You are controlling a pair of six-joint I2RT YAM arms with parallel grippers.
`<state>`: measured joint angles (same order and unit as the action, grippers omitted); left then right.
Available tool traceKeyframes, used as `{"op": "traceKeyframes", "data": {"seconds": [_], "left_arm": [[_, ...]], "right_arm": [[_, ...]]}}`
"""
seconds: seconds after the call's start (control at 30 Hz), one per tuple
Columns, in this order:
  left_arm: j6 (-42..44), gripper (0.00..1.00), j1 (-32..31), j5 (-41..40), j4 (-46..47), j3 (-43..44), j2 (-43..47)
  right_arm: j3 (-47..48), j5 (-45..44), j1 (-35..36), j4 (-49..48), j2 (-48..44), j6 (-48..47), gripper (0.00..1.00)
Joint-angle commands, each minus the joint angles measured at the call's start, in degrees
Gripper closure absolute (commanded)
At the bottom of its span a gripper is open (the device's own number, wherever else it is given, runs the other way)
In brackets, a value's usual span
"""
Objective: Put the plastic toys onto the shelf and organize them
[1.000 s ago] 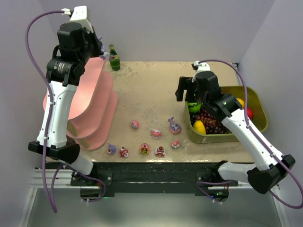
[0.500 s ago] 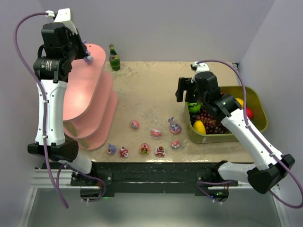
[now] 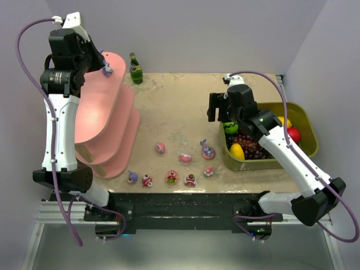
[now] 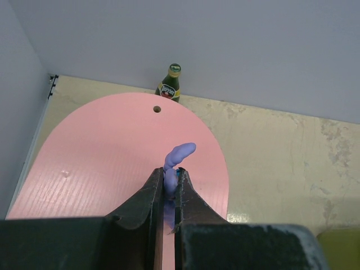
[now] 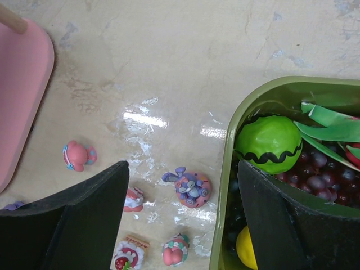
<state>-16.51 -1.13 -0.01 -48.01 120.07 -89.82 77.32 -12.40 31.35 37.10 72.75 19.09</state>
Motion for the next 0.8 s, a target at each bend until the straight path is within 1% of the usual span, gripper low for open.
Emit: {"op": "traceKeyframes", "data": {"seconds": [0.0,0.13,0.23,0.27,0.33,0.53,0.7,0.77], "left_arm": [[-1.5,0.96,0.4,0.2,2.6,0.7,0.8],[-2.3,0.96,0.4,1.0,2.3,0.7,0.5],[-2.5,0.93,0.4,1.4,2.5,0.4,0.4],[-2.3,0.88,0.4,1.4,2.7,0.4,0.5],[-1.9,0.86,0.4,1.1,2.9,0.3,0.7],[-0.1,0.75,0.3,0.4,3.9,-0.2,1.3],[2.0,0.73,0.3,0.5,2.9,1.0,0.7],[2.4,0.71,0.3,0.6,2.7,0.9,0.8]], "right_arm": [[0.0,-0.6,-0.3,-2.2,-1.7,0.5,0.19],[-0.2,-1.2,-0.2,-2.2,-2.1,0.5,0.19],[-0.2,-1.2,-0.2,-2.2,-2.2,0.5,0.19],[-0.2,-1.2,-0.3,-2.2,-2.2,0.6,0.19],[-0.2,-1.2,-0.3,-2.1,-2.3,0.7,0.19],[-0.8,-1.0,-0.3,-2.0,-2.8,0.7,0.19],[-1.1,-1.0,-0.2,-1.9,-3.1,0.8,0.19],[-1.4,-0.8,-0.3,-1.9,-3.1,0.8,0.19]]}}
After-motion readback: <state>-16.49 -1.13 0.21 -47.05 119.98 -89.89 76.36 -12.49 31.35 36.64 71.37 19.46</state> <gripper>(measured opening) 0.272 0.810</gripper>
